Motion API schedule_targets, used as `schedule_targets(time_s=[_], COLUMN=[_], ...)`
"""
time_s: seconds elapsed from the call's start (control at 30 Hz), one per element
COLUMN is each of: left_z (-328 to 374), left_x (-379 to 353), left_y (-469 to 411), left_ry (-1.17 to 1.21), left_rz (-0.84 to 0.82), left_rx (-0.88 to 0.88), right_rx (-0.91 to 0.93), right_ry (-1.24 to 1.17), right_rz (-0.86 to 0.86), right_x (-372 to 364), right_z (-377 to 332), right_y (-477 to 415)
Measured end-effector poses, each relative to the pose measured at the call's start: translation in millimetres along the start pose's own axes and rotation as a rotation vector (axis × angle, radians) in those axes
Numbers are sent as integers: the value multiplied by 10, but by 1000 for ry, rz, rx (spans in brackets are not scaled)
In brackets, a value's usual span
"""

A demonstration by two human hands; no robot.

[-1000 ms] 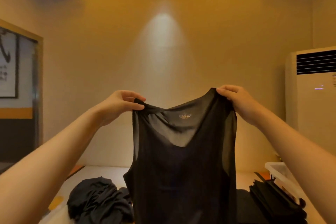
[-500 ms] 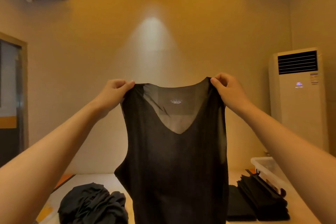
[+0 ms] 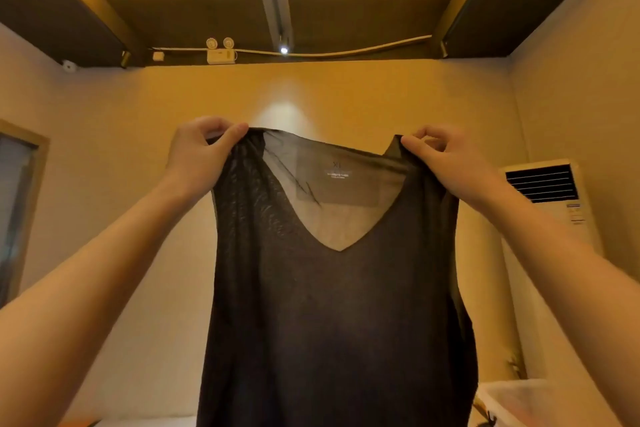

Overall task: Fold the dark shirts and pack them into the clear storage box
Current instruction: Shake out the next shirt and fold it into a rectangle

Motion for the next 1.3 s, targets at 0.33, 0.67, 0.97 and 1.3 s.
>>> schedule_targets(time_s=[0.33,0.67,0.97,1.3], left_z=[-508,-2269,-3846,-2454], left_x=[-505,-1933,-2986,-1865], left_y=[111,1011,2623,4150], left_ry=[43,-78,-550,-454], left_rz=[-96,-557,-857,-1406], left_rx=[163,501,699,436], right_rx=[-236,-649,-948,-759], right_ry=[-121,161,306,477], right_rz=[-126,-420,-455,-975], right_x=[44,-946,-2157,-1897], right_z=[702,2768,4584,3060], right_y=[-81,386,1505,3194])
Point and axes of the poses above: each hand's wrist, its own y-axis away from the middle knuckle, its own x-axis out of the back of the hand, z = x × y, the point moved 3 cm from there along -y, towards the middle knuckle, and after that the axes turned 9 degrees about -y, right-handed, at the moved point
